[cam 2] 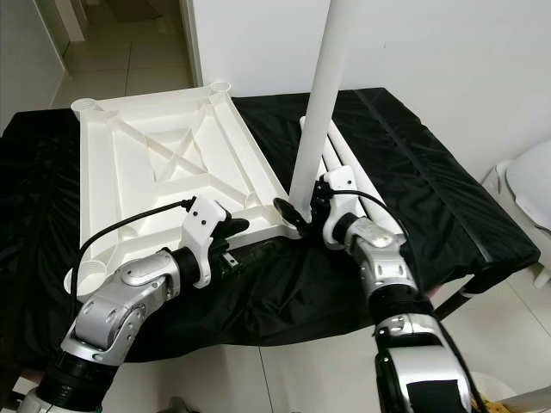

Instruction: Building children table

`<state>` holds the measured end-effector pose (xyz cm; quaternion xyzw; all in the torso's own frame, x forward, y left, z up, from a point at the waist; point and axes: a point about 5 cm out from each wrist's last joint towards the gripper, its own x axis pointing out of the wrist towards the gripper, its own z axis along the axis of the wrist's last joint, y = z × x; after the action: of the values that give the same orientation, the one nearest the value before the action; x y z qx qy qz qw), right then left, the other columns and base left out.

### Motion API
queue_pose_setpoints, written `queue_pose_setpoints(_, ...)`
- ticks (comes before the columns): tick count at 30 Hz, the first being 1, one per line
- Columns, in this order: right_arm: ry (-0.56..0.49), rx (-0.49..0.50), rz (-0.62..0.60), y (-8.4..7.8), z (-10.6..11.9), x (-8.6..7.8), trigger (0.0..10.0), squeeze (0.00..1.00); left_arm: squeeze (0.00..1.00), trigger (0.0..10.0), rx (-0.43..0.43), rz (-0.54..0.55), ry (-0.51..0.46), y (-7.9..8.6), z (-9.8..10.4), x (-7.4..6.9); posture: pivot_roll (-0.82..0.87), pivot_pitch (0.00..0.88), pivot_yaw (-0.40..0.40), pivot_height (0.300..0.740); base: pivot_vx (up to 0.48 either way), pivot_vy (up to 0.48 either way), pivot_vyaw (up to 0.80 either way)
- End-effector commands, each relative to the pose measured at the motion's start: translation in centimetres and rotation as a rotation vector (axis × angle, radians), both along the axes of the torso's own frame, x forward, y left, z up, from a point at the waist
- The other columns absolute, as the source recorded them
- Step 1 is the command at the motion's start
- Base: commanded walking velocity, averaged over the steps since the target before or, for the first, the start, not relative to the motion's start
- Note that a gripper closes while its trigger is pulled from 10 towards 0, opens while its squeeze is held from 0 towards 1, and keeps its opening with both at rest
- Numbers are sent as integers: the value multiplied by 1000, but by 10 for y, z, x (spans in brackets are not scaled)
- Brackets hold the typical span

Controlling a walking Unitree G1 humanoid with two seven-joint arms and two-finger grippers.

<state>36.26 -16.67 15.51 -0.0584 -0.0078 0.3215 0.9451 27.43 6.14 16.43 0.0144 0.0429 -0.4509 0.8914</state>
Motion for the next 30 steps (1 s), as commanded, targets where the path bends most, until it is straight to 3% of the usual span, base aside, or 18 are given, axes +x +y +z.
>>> queue_pose_setpoints(1, 0, -9, 10, 0, 1, 2, 10000, 0, 0, 10000, 6, 8, -2, 0, -1, -1, -50, 0, 6, 740, 0, 0, 0)
queue_pose_setpoints(8, 6, -48, 15, -3, 1, 8, 10000, 0, 0, 10000, 9, 6, -2, 0, 0, -1, -43, 0, 8, 740, 0, 0, 0)
queue_pose_setpoints(21, 25, -44, 105, 18, -5, 10, 10000, 0, 0, 10000, 9, 17, -4, 1, 1, -1, -31, 11, 9, 740, 0, 0, 0)
queue_pose_setpoints(22, 28, -50, 112, 19, -6, 10, 9529, 0, 0, 10000, 8, 20, -4, 2, 1, -1, -27, 16, 6, 740, 0, 0, 0)
queue_pose_setpoints(23, 31, -55, 115, 18, -8, 9, 3765, 0, 0, 10000, 6, 25, -4, 2, 1, -1, -24, 19, 4, 740, 0, 0, 0)
queue_pose_setpoints(24, 32, -59, 118, 18, -9, 9, 2784, 0, 0, 10000, 5, 28, -4, 2, 1, -1, -24, 19, 4, 740, 0, 0, 0)
queue_pose_setpoints(25, 35, -59, 117, 18, -9, 9, 0, 0, 0, 10000, 3, 33, -3, 3, 1, -1, -20, 24, 2, 740, 0, 0, 0)
queue_pose_setpoints(30, 35, -54, 128, 16, -10, 8, 0, 0, 0, 10000, 1, 42, -2, 4, 1, -2, -18, 28, -1, 740, 0, 0, 0)
